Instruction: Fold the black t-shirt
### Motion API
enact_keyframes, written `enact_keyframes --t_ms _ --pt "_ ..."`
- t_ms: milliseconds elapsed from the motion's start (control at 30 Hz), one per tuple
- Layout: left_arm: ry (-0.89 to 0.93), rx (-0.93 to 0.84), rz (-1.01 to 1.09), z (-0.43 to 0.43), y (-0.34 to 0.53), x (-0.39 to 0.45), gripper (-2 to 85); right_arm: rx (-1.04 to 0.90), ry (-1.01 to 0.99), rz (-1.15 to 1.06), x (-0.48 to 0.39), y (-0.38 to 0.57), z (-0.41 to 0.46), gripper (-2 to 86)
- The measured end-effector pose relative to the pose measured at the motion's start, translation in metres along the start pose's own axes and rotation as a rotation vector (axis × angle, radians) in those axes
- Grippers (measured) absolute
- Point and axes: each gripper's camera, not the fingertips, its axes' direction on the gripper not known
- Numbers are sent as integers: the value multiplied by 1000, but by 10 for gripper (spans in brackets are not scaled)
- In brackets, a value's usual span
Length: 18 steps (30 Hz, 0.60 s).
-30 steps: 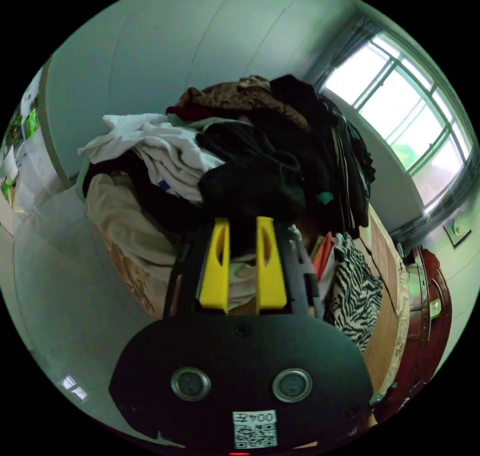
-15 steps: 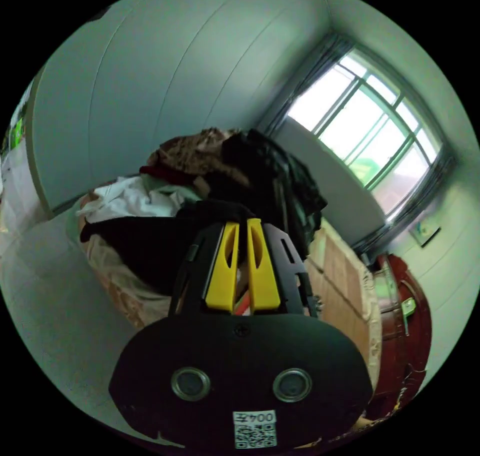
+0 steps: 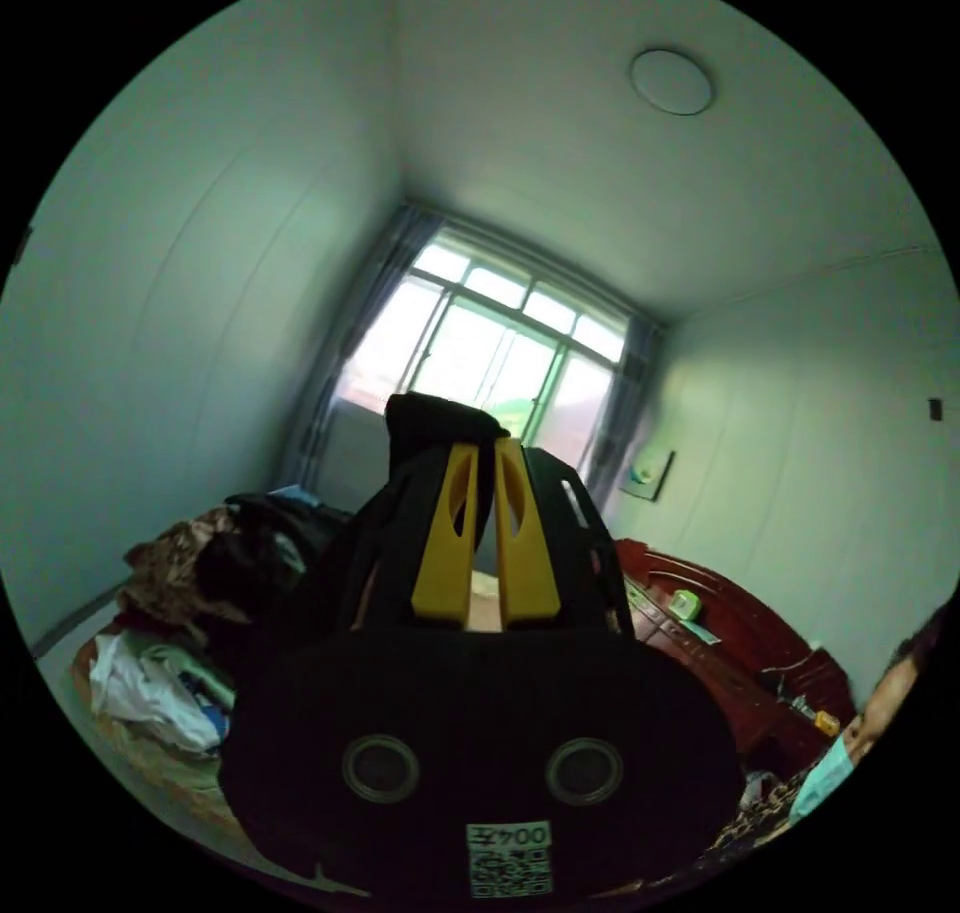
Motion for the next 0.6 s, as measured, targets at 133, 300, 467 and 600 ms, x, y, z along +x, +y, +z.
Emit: enact_keyframes --t_ms 133,300,467,600 --pt "208 -31 83 24 19 127 37 26 -116 17 27 42 -45 107" --pt "350 -127 141 64 94 247 38 123 -235 124 77 105 -118 79" --pt "386 -284 97 127 222 309 39 244 -213 204 130 188 -202 43" --pt "261 -540 14 208 375 307 42 299 -185 246 154 242 -244 28"
